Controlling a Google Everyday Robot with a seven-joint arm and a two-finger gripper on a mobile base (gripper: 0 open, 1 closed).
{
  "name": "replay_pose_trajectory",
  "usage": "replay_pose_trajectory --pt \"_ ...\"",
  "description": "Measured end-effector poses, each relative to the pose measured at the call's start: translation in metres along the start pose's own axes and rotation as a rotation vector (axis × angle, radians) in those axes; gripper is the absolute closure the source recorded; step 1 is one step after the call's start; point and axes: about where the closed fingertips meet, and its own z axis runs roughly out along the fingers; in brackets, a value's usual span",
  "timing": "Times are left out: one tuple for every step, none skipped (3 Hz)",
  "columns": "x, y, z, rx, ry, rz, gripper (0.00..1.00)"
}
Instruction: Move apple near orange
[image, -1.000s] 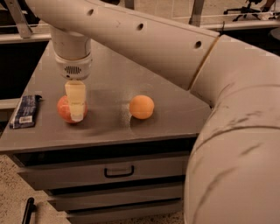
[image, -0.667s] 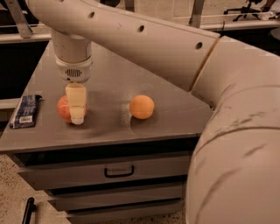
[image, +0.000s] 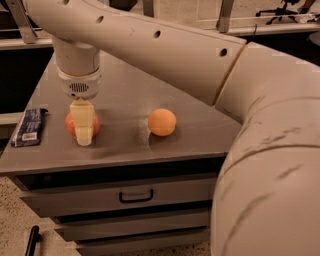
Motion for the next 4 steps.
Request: replay_pose_trajectory --pt "0.001 0.002 0.006 -0.016 0.002 0.014 0.38" --pt "0.001 0.001 0.002 -0.006 -0.009 0.012 0.62" --pt "0.027 -0.01 -0.009 0.026 0.001 0.059 0.85" --pt "0.065 -0.019 -0.011 0.028 -0.013 0.098 1.0"
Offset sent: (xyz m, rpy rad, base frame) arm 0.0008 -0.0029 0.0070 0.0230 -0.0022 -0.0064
